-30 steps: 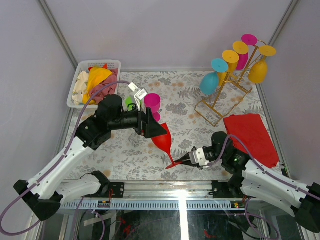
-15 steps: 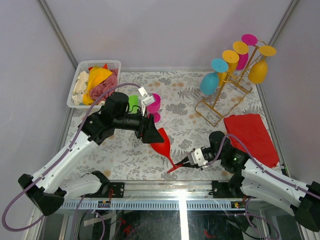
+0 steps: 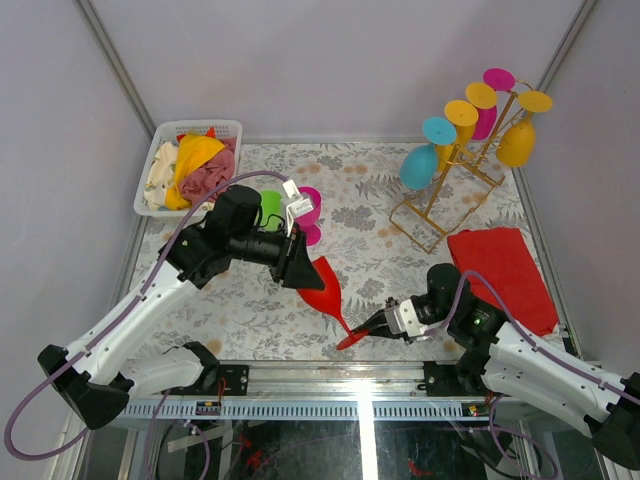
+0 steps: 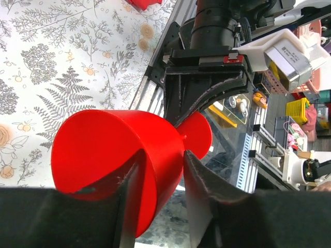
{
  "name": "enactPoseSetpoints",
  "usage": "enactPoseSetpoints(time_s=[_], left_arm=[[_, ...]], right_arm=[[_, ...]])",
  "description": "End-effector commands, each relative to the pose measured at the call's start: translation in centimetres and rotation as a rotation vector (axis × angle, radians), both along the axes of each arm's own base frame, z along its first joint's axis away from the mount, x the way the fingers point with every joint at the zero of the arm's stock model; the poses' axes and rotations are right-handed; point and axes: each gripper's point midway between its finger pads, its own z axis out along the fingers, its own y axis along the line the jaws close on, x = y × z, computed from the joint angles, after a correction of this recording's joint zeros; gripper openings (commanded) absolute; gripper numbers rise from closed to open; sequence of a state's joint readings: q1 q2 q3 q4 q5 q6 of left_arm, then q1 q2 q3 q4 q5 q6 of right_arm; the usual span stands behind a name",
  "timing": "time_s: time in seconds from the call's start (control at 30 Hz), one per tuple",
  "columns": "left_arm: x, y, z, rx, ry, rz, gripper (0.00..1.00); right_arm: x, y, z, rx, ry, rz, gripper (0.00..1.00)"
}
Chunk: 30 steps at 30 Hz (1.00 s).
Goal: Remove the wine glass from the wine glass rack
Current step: Place the wine glass at the center of the board.
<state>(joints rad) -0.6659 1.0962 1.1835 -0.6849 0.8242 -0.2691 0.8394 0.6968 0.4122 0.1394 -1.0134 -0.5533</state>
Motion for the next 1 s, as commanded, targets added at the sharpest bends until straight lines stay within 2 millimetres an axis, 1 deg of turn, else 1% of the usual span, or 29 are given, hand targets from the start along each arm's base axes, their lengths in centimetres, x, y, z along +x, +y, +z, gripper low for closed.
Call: enactPoseSetpoints(time_s=[0.0,0.1,0.17,0.2,0.23,0.27,0.33,0.43,0.5,0.73,0.8,0.87,0.97], left_arm=[[-1.1,0.1,2.2,-0.048,-0.013,-0.025,0.26],[-0.8,0.3,2.5,-0.051,-0.039,0.001,0.14],[-0.5,0.4,2.7,-0.050,-0.055,0.021,0.09],[-0.4,0.4,2.8,-0.049,-0.062,0.029,0.08],[-0.2,0.4,2.9,-0.049,-0.068,0.038,0.07],[-0.1,0.4,3.0,-0.049,-0.074,0.044,0.06],[0.1,0.5,3.1,-0.047,-0.082,0.057,0.05],[0.5,0.6,3.1,-0.041,-0.093,0.078,0.03],[0.6,0.6,3.1,-0.038,-0.096,0.090,0.02],[1.0,0.7,2.9,-0.027,-0.103,0.113,0.00],[1.9,1.0,2.6,0.001,-0.116,0.166,0.00],[3.6,1.6,2.0,0.059,-0.130,0.267,0.00],[6.1,3.1,1.0,0.155,-0.161,0.420,0.00]], right_arm=[[2.5,0.8,3.1,0.057,-0.080,-0.101,0.00],[2.9,0.8,2.9,0.043,-0.072,-0.120,0.00],[3.0,0.8,2.7,0.033,-0.066,-0.131,0.04],[3.1,0.7,2.7,0.029,-0.064,-0.137,0.10],[3.2,0.7,2.6,0.025,-0.063,-0.144,0.20],[3.4,0.7,2.6,0.023,-0.063,-0.154,0.27],[3.4,0.6,2.6,0.023,-0.060,-0.163,0.33],[3.5,0.5,2.6,0.022,-0.058,-0.173,0.46],[3.6,0.4,2.6,0.021,-0.057,-0.181,0.50],[3.8,0.5,2.7,0.020,-0.054,-0.194,0.56],[3.9,0.5,2.9,0.018,-0.027,-0.205,0.60],[3.9,0.6,3.5,0.018,0.001,-0.216,0.63],[3.9,0.5,4.6,0.013,0.011,-0.223,0.66]])
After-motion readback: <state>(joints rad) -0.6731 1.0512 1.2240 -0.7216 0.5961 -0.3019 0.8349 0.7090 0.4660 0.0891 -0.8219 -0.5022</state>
